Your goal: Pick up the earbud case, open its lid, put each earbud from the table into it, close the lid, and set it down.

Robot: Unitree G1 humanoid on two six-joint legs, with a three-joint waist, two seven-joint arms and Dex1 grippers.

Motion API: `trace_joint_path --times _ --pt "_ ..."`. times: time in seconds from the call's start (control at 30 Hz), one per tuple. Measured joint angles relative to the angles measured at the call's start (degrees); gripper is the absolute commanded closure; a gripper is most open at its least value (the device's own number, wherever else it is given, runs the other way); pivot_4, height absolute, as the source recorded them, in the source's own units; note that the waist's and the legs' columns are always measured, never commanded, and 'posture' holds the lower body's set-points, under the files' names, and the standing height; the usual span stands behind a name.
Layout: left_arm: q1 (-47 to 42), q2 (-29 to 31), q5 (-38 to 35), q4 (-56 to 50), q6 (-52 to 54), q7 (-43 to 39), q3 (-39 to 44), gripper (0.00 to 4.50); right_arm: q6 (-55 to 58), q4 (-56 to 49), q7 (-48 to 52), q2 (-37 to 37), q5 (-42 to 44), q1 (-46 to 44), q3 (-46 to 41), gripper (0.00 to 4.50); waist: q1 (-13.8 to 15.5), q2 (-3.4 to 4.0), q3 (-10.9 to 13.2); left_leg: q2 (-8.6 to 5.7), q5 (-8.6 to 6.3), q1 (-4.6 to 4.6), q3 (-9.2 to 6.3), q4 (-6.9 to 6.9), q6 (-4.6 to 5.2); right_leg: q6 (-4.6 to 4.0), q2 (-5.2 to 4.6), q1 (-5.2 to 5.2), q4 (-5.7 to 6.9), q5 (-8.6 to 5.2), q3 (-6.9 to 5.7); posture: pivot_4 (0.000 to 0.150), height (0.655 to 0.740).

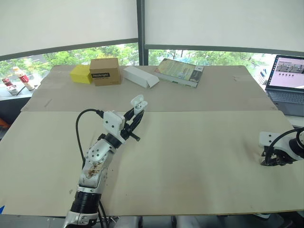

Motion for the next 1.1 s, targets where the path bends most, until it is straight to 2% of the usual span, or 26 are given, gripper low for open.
trace_joint_path --times 0.47,1.1 --pt "0.0 -0.04 0.0 0.0 0.0 -0.12 -0.16 3.94 -2.67 0.91 0.22 -0.09 -1.57 -0.13 0.03 2.51 0.06 0.0 0.0 -0.04 -0.01 0.0 0.0 0.01 0.02 0.04 -0.03 0.03 -0.04 0.02 0.02 0.15 0.74" --pt "-0.06 0.0 0.0 0.01 0.0 -0.41 -0.12 3.94 -0.55 2.53 0.4 0.64 -0.69 0.0 -2.35 2.51 -0.11 -0.02 -0.01 -0.03 -0.02 0.01 0.01 0.01 0.04 0.06 -0.05 0.04 -0.06 0.04 0.03 0.15 0.74"
